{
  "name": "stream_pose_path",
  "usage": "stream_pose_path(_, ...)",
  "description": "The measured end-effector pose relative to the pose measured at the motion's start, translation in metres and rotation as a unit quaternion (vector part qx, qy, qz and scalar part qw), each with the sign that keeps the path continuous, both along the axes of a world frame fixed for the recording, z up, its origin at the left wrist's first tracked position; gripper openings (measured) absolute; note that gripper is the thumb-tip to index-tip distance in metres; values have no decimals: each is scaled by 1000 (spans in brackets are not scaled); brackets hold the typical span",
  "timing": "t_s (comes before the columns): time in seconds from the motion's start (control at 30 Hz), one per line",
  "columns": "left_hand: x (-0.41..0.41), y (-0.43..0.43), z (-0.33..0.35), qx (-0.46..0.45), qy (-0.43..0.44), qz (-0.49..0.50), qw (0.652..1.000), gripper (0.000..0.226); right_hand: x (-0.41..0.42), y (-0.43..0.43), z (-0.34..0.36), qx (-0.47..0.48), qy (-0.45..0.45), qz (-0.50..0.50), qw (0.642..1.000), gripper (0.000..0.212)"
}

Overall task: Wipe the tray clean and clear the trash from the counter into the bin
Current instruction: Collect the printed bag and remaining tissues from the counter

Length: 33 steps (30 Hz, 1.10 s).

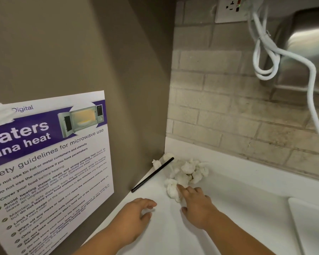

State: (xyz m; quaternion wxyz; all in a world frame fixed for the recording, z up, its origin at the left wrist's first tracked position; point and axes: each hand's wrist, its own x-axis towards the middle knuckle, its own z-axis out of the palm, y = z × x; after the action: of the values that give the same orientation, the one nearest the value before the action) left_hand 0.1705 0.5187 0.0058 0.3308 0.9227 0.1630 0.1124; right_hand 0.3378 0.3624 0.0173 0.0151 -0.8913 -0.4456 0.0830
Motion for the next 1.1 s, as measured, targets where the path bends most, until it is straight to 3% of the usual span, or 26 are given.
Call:
stream_pose_path(0.13, 10, -1, -4, 17, -11, 4, 1000, 40, -1, -3, -8, 66, 9, -2, 998, 49)
stream_pose_path(0.27, 21, -3, -7, 34, -25, 12, 999, 34, -3, -3, -16, 109, 114, -6, 987, 20)
stream_pose_path(0.33, 24, -4, -9, 33, -27, 25, 999, 40, -7, -2, -21, 123, 140, 5, 983, 18)
stream_pose_path(0.6, 32, -10, -17, -12, -5, 17, 1000, 65, -27, 3, -21, 197, 209, 66, 956, 36)
stream_pose_path(0.77, 30, -8, -20, 36, -24, 32, 999, 44, -8, 7, -9, 237, 100, 61, 965, 36)
stream_pose_path(0.93, 24, 3, -22, 38, -53, 73, 995, 37, 19, 20, 0, 85, -2, 13, 996, 64)
stream_pose_path(1.1, 15, 8, -25, 57, -39, 54, 996, 31, 33, 24, -9, 36, 25, -31, 999, 77)
